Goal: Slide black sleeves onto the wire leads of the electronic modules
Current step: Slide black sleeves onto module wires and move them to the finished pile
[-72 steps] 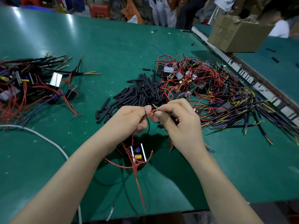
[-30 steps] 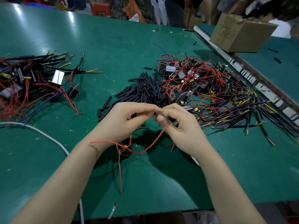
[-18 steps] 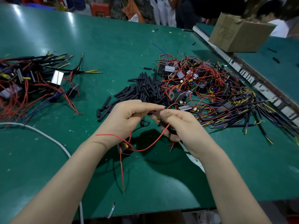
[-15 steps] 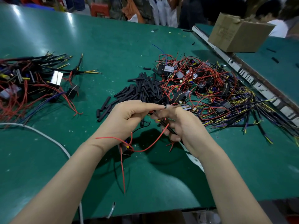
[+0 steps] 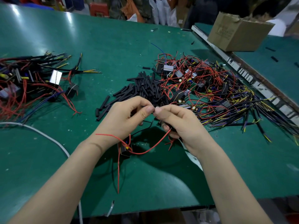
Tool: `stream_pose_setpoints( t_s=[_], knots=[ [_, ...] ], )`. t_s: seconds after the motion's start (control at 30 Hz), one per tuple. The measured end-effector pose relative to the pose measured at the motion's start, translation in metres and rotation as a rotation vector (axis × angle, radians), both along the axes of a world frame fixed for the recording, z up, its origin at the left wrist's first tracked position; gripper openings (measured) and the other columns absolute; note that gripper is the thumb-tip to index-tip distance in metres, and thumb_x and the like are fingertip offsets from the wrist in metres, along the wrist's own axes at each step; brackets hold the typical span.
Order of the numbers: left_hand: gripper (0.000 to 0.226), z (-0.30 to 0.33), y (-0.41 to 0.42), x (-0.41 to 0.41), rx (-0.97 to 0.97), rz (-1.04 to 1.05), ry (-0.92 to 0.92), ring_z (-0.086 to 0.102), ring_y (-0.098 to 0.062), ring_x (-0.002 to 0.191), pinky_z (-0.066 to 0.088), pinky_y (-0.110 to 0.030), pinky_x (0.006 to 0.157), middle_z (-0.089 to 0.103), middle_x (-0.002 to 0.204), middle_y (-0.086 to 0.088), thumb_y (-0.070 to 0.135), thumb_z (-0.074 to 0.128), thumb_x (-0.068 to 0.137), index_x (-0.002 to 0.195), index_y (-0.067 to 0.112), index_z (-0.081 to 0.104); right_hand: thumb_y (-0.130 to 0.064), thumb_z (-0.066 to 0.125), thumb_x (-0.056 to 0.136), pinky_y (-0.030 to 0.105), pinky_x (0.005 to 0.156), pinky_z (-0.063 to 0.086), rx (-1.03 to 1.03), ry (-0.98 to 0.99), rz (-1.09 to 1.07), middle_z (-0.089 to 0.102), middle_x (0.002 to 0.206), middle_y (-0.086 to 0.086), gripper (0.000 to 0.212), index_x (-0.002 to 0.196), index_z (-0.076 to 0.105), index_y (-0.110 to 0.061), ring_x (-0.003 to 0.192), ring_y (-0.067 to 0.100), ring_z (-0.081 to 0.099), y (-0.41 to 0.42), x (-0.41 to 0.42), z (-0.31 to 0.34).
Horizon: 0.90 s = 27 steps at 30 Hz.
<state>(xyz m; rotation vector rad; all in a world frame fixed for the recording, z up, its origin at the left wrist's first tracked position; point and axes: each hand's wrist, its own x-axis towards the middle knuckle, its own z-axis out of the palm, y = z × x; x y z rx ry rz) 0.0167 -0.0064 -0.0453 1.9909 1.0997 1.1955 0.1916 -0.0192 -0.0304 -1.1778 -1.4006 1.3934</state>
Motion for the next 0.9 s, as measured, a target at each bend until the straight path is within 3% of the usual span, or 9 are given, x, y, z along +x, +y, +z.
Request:
stream_pose_setpoints(
  t_s=[0.13,0.2,0.33,0.4,0.5,0.57,0.7,0.8,0.9],
  knots=[
    [0.007,0.002,-0.001,0.002,-0.015,0.028,0.018,0.056,-0.004,0.056,0.046,-0.023,0.062,0.063,0.068,-0.001,0.035,0.054,0.088,0.082,0.038,0.056,-0.021,0.079,0.076,0.007,0.048,0.033,0.175,-0.070,-0.076,0.055,0.056,-0.016,0.013,0.071,0.067,-0.022,0.049,-0.003,0.044,0.002,-0.001,-0.007],
    [0.014,0.001,-0.001,0.002,-0.019,0.047,0.039,0.057,-0.008,0.058,0.046,-0.026,0.063,0.064,0.068,-0.001,0.030,0.056,0.091,0.080,0.039,0.055,-0.019,0.080,0.076,0.015,0.056,0.036,0.253,-0.118,-0.116,0.057,0.064,-0.013,0.018,0.067,0.066,-0.027,0.056,0.003,0.046,0.003,-0.002,-0.011],
    [0.017,0.000,-0.001,0.002,-0.027,0.070,0.018,0.058,-0.008,0.057,0.046,-0.022,0.061,0.064,0.066,-0.001,0.025,0.058,0.091,0.080,0.038,0.056,-0.018,0.079,0.077,0.033,0.067,0.039,0.316,-0.178,-0.140,0.059,0.082,0.012,0.024,0.065,0.065,-0.033,0.069,0.014,0.050,0.005,-0.002,-0.014],
    [0.014,-0.001,0.000,0.001,-0.039,0.083,-0.031,0.056,-0.006,0.055,0.045,-0.022,0.061,0.061,0.063,0.001,0.027,0.060,0.090,0.080,0.035,0.059,-0.017,0.077,0.078,0.035,0.071,0.042,0.362,-0.225,-0.151,0.061,0.083,0.007,0.023,0.066,0.064,-0.032,0.071,0.014,0.052,0.005,-0.002,-0.016],
    [0.007,-0.002,0.001,0.001,-0.068,0.060,-0.095,0.054,-0.008,0.053,0.045,-0.024,0.061,0.060,0.061,0.004,0.029,0.062,0.089,0.085,0.033,0.058,-0.018,0.076,0.079,0.020,0.066,0.038,0.452,-0.339,-0.244,0.054,0.074,-0.011,0.019,0.068,0.063,-0.027,0.067,0.002,0.049,0.007,-0.003,-0.021],
    [0.006,-0.003,0.001,0.003,-0.078,0.020,-0.090,0.051,-0.004,0.052,0.043,-0.022,0.060,0.058,0.061,0.006,0.032,0.062,0.088,0.087,0.032,0.057,-0.019,0.076,0.079,0.013,0.061,0.033,0.543,-0.436,-0.325,0.051,0.071,-0.012,0.019,0.068,0.061,-0.022,0.064,-0.001,0.047,0.008,-0.005,-0.024],
    [0.008,-0.009,0.004,0.006,-0.151,-0.028,-0.029,0.044,-0.004,0.053,0.039,-0.021,0.057,0.052,0.056,0.009,0.043,0.055,0.085,0.089,0.036,0.057,-0.019,0.075,0.079,0.024,0.065,0.038,0.678,-0.586,-0.414,0.056,0.076,-0.004,0.014,0.073,0.063,-0.015,0.072,0.006,0.048,0.010,-0.004,-0.031],
    [0.013,-0.013,0.007,0.006,-0.195,-0.019,0.001,0.044,0.003,0.051,0.037,-0.012,0.054,0.053,0.054,0.020,0.047,0.054,0.087,0.088,0.036,0.061,-0.018,0.075,0.078,0.011,0.063,0.034,0.719,-0.568,-0.429,0.054,0.076,-0.006,0.012,0.076,0.065,-0.011,0.071,-0.001,0.048,0.012,-0.002,-0.034],
    [0.019,-0.015,0.010,0.004,-0.211,0.020,0.046,0.045,-0.003,0.055,0.043,-0.030,0.059,0.057,0.059,0.005,0.053,0.049,0.083,0.086,0.042,0.065,-0.017,0.077,0.076,0.006,0.064,0.033,0.731,-0.555,-0.412,0.051,0.074,-0.011,0.012,0.076,0.065,-0.013,0.071,-0.010,0.047,0.014,0.000,-0.035]
  ],
)
